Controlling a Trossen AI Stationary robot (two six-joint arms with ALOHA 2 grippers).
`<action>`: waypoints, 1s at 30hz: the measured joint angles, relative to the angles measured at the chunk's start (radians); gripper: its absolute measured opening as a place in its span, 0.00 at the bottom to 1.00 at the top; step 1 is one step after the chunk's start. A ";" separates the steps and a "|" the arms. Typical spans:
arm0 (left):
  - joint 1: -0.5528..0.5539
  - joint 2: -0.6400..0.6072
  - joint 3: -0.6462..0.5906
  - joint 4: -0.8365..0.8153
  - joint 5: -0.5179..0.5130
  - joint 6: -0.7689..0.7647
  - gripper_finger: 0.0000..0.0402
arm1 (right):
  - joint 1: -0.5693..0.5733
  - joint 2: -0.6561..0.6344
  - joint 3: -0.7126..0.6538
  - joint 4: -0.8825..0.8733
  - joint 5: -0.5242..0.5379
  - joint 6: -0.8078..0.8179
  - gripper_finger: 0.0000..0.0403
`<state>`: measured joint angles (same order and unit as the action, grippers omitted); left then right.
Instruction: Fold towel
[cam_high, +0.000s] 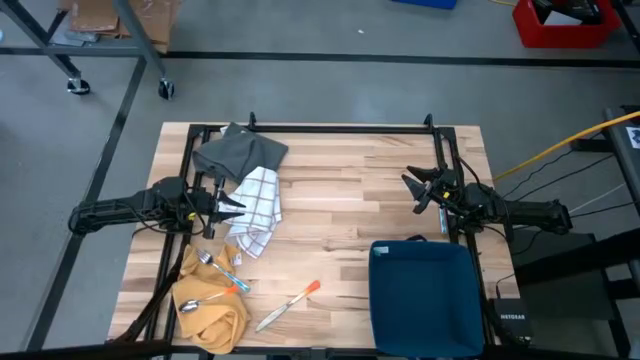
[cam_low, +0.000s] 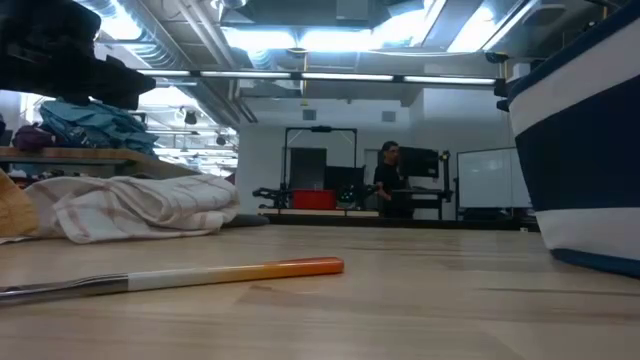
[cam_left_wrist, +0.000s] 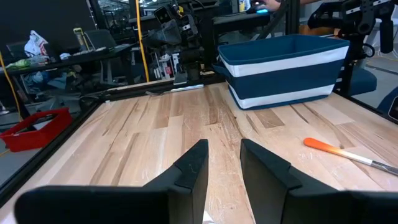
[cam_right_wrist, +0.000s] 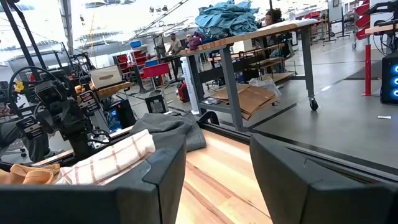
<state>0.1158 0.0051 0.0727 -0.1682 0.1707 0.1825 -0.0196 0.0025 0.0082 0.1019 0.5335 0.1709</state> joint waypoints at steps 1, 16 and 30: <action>0.000 0.000 0.000 0.000 0.000 0.000 0.21 | 0.000 0.000 0.000 0.000 0.000 0.000 0.46; 0.000 0.000 0.000 0.000 0.000 0.000 0.21 | 0.000 0.000 0.000 -0.001 0.000 0.000 0.46; 0.000 0.000 0.000 0.000 0.000 0.000 0.21 | 0.000 0.000 0.000 -0.021 0.000 0.000 0.46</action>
<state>0.1158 0.0051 0.0725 -0.1684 0.1704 0.1826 -0.0196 0.0029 0.0080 0.0809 0.5335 0.1709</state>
